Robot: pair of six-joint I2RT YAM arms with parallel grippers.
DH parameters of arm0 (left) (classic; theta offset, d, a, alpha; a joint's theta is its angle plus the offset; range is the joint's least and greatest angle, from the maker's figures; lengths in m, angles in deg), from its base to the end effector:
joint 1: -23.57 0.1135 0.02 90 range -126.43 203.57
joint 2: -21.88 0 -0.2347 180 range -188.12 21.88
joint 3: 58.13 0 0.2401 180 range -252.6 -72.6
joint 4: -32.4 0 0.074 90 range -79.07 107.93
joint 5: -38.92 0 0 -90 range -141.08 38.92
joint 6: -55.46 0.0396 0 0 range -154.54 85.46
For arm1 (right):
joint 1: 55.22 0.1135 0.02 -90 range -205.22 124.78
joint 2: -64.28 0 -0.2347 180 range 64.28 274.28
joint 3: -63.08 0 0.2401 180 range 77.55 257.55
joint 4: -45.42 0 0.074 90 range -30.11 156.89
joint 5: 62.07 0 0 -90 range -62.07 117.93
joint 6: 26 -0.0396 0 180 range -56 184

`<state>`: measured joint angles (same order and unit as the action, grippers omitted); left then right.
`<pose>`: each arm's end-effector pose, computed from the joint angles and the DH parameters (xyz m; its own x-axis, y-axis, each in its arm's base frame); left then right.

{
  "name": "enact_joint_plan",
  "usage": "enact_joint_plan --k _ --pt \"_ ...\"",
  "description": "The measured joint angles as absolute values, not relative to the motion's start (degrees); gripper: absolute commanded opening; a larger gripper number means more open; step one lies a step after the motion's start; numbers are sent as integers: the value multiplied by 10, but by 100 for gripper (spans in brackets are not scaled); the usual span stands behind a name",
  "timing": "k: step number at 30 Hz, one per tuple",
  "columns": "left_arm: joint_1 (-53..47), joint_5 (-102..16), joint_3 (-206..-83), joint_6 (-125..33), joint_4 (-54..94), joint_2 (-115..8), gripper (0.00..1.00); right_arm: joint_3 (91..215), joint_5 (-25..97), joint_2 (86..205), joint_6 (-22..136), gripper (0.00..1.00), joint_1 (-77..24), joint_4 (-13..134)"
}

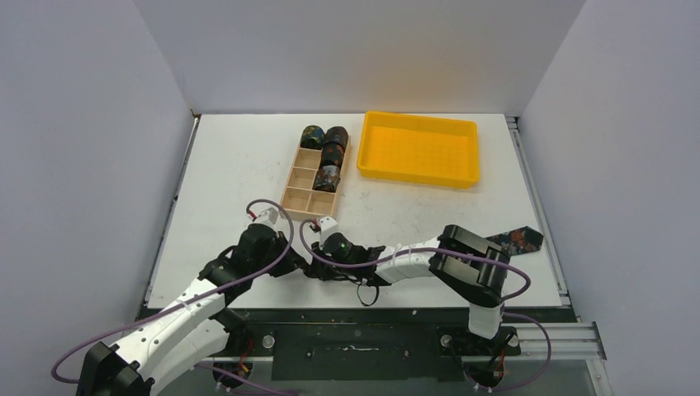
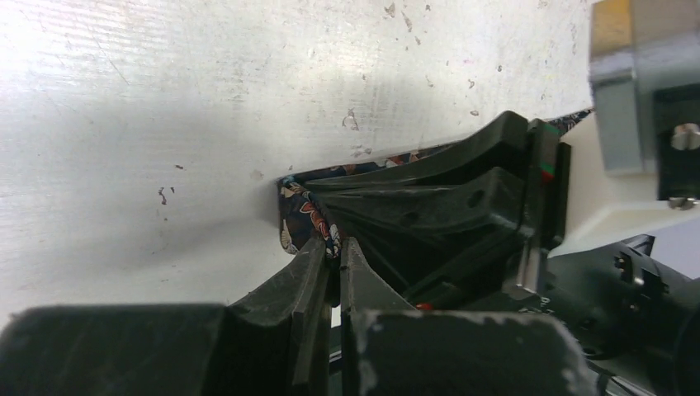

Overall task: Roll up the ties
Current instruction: Roll the tie at the center of the board.

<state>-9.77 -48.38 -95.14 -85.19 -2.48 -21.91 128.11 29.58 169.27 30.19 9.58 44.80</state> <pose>0.1442 -0.0971 0.1721 -0.7994 -0.3987 -0.4495 -0.0627 0.7994 -0.5976 0.1491 0.3195 0.1140 -0.7328 -0.2510 -0.6324 -0.6092 0.6561 0.4455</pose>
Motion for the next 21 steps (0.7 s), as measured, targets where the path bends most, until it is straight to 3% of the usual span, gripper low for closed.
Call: enact_joint_plan --k 16,21 --pt "-98 -468 -1063 -768 -88 -380 0 1280 416 1797 208 6 57 211" --pt "-98 -466 -1071 -764 -81 -405 0 1268 429 1795 197 15 48 198"
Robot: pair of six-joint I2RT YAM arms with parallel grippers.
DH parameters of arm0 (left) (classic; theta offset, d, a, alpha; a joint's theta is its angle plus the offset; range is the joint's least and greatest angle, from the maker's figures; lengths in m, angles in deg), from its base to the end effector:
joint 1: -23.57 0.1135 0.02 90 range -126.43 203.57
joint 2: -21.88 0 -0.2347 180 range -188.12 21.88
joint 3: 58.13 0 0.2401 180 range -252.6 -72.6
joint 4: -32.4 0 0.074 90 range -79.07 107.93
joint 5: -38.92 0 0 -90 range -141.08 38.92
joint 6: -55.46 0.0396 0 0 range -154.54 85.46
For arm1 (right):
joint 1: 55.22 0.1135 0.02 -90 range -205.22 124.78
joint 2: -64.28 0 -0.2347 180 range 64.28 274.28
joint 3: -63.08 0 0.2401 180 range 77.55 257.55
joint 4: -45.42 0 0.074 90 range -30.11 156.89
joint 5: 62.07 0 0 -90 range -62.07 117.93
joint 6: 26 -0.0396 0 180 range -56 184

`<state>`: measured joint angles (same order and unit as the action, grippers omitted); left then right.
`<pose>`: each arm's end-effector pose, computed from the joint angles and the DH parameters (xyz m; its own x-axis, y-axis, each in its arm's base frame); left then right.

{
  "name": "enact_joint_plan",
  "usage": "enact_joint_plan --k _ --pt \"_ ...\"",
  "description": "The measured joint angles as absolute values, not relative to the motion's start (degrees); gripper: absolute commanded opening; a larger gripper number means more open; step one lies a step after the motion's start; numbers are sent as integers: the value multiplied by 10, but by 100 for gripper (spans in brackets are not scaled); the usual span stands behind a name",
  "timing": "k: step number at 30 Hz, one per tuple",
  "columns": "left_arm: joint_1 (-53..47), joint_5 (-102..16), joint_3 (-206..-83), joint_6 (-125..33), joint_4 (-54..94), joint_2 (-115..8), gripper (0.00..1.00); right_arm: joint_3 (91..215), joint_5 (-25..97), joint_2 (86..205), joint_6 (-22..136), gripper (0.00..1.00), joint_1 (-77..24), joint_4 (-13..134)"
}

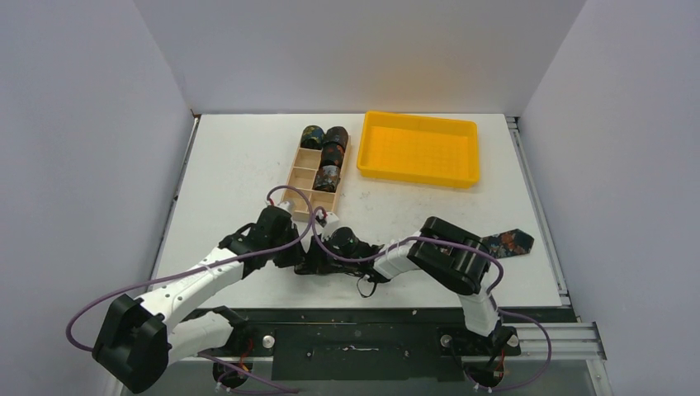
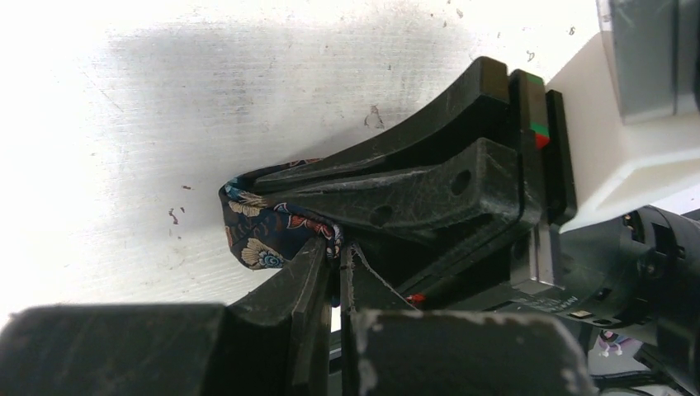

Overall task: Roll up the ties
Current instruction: Roll the tie at the center of the board.

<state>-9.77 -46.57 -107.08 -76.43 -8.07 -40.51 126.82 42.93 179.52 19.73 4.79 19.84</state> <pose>0.1751 -0.1189 0.1740 -0.8942 -0.2085 -0.3961 -0.0141 0.8976 -0.4406 0.1763 0.3260 0.0888 -0.8217 -0.0748 -0.5651 -0.5299 0.4656 0.7088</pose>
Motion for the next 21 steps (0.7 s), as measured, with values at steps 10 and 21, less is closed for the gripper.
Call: enact_joint_plan --k 10,21 --pt "-98 -518 -1089 -742 -118 -395 0 1263 409 1739 206 27 41 296" --pt "-98 -565 -1119 -722 -170 -395 0 1253 389 1694 217 20 33 353"
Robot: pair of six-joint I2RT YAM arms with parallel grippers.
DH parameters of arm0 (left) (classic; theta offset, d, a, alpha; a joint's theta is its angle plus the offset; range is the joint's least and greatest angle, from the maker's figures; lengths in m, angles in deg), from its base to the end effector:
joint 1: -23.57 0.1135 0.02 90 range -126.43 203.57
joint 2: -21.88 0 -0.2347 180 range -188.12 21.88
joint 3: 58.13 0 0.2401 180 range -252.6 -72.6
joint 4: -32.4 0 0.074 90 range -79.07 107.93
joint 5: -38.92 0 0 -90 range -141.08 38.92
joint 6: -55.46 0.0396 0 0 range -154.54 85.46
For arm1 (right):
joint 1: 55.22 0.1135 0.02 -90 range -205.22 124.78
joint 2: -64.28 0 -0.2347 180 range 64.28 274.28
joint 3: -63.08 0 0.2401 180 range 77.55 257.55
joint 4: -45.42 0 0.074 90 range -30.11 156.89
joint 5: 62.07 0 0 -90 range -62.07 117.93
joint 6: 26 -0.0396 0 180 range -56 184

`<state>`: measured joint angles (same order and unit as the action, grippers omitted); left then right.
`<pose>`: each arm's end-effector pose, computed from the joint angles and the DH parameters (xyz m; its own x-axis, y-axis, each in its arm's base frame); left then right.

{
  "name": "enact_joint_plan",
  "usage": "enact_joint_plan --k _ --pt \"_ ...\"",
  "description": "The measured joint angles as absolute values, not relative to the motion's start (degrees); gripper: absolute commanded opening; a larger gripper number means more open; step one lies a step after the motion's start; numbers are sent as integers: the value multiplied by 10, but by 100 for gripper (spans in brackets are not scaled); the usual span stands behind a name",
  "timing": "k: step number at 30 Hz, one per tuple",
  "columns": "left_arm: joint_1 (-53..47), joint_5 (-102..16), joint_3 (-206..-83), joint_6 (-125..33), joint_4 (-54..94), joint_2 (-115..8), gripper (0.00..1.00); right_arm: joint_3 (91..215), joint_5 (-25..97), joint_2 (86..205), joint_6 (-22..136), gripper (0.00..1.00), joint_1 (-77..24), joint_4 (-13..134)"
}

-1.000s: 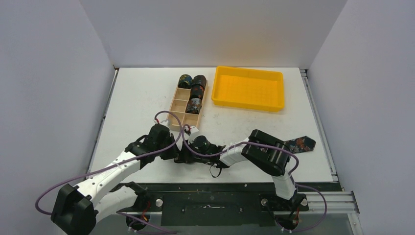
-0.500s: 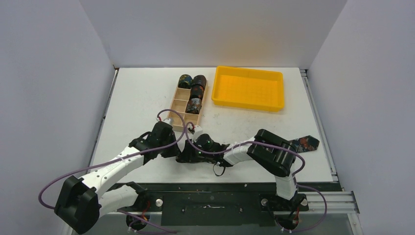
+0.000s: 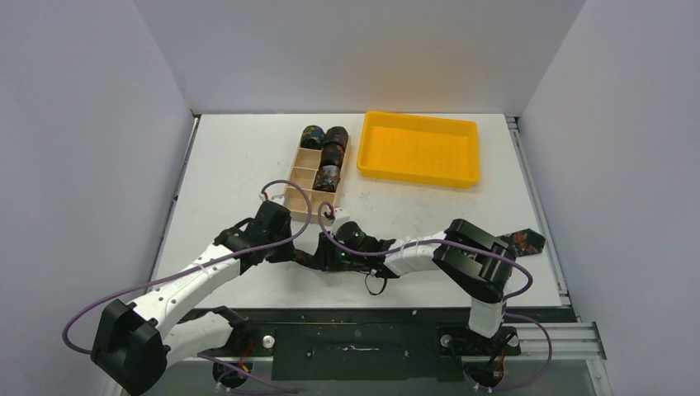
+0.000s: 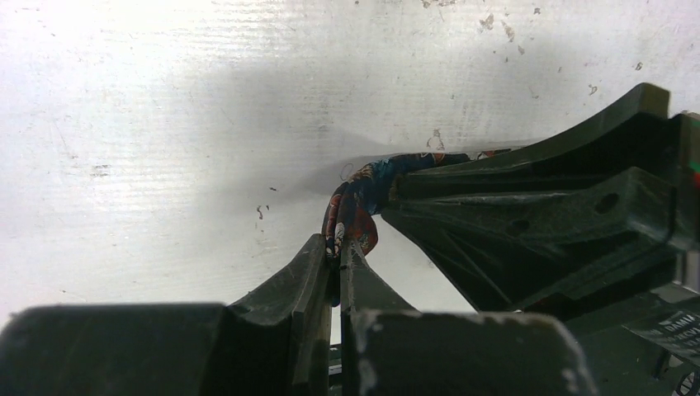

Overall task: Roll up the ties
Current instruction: Roll the tie at the center of the board.

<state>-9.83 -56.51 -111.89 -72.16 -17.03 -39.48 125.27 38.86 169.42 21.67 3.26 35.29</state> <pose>0.1751 -0.1109 0.1926 -0.8630 -0.1588 -0.4795 -0.0275 0.9627 -0.2693 0.1776 0.3039 0.1153 -0.8292 -0.0874 -0.5521 -0.4895 0.5902 0.6419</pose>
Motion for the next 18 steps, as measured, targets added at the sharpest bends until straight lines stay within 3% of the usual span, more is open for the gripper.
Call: enact_joint_plan --k 2,7,14,18 --pt "-98 -568 -1125 -718 -174 -395 0 1253 389 1698 218 13 33 356" --pt "-99 -568 -1133 -713 -177 -400 0 1282 402 1735 215 9 33 350" --pt "-101 -542 -1136 -713 -165 -409 0 1340 429 1790 216 9 41 329" --pt "-102 -512 -1136 -713 -151 -423 0 1327 443 1792 218 15 42 300"
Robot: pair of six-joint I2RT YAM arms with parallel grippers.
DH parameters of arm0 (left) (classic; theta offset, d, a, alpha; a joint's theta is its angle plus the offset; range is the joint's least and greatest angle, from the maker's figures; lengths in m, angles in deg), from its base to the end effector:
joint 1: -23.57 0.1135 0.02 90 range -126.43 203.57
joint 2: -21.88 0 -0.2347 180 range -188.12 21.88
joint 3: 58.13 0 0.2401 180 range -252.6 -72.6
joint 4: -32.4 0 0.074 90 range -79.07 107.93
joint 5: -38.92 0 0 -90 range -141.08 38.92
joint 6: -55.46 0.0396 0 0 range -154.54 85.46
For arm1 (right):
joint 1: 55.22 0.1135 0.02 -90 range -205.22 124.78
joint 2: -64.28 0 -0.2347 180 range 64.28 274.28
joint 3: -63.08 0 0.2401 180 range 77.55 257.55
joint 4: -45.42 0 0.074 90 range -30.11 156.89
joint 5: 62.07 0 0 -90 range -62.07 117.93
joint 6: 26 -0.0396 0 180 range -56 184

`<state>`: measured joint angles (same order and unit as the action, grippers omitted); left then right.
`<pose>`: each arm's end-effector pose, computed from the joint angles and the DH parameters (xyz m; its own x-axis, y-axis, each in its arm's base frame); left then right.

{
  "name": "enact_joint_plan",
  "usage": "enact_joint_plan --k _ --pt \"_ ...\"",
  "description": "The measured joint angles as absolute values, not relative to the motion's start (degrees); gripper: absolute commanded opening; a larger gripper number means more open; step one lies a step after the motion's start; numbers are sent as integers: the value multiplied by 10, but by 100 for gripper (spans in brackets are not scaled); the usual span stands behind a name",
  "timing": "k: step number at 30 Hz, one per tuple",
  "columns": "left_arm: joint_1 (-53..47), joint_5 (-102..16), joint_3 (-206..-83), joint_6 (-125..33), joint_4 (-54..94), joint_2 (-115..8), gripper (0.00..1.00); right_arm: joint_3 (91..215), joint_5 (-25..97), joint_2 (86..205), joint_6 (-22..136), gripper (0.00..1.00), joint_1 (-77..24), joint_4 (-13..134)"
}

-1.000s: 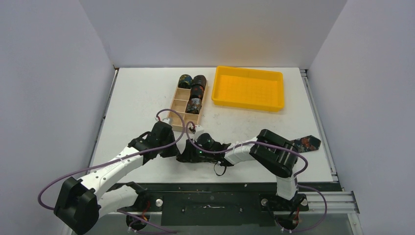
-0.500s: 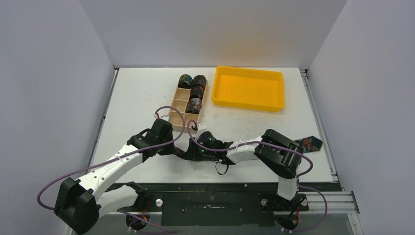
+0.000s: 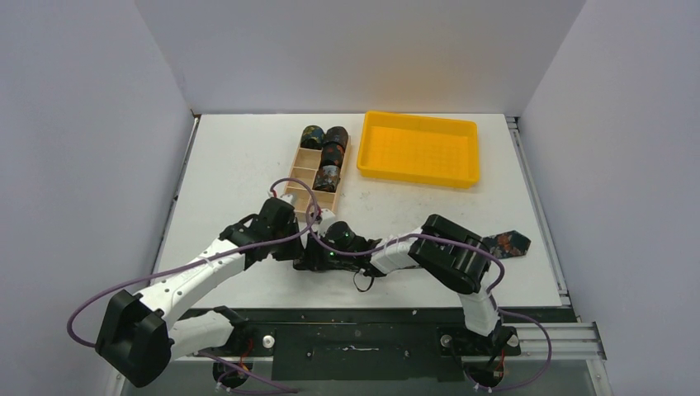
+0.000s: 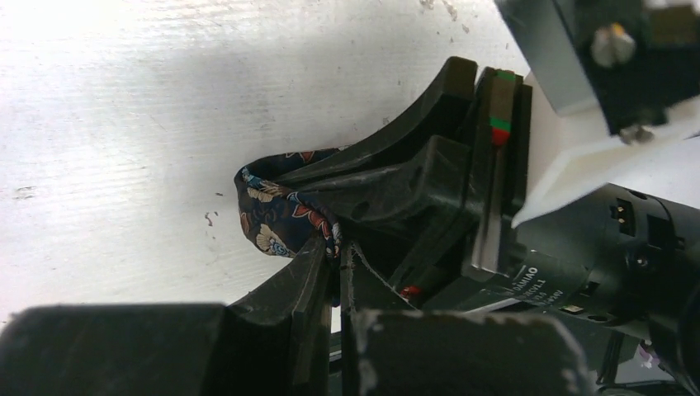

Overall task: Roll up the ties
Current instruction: Roll the tie at the center of the board.

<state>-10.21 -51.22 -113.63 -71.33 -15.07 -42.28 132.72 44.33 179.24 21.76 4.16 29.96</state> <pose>0.1816 -0.1213 0.1943 -0.8850 -0.1285 -0.4475 0.0311 0.9427 -0.3321 0.1865 0.3370 0.0998 -0.8265 -0.1304 -0.5476 -0.5330 0.4938 0.6871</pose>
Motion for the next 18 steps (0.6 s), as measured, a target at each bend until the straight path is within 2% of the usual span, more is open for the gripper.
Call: enact_joint_plan --k 4,18 --pt "-102 -504 -1136 -713 -148 -432 0 1276 450 1774 217 20 39 246" --pt "-102 -577 -1161 -695 -182 -452 0 1232 434 1691 235 21 22 286"
